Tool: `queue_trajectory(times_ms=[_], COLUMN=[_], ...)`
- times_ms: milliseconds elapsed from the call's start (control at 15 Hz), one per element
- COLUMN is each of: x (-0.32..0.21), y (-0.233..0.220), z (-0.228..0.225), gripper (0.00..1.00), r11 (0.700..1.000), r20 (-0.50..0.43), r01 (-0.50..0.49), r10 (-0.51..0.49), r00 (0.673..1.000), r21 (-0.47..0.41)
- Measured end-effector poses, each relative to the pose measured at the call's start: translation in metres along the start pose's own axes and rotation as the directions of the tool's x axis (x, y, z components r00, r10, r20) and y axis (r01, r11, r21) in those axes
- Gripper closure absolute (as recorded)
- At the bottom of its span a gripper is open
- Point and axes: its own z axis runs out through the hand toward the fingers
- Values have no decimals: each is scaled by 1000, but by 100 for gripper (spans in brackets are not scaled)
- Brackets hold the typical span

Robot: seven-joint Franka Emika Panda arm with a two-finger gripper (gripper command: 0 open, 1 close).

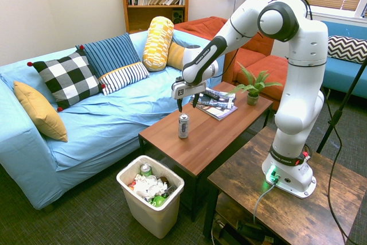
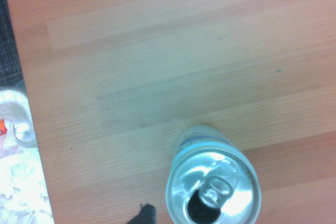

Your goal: Throw the can in the trash bin

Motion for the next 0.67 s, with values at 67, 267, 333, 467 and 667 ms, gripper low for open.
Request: queue_trajectory(times_ms=[67,267,333,467,667], x=[-1,-7,-7,-7,-4], y=[-4,-15,-17,-21,-26], z=[7,29,36,46,63], gripper=[0,0,0,0,0], r11=[1000,1000,999,999,998], r20=[1,4,6,7,11], r01=[-2,-2,-6,-13,-26], r10=[2,2,6,13,26], r00=[1000,1000,1000,1000,1000], r21=[-5,-28,-35,-46,-64])
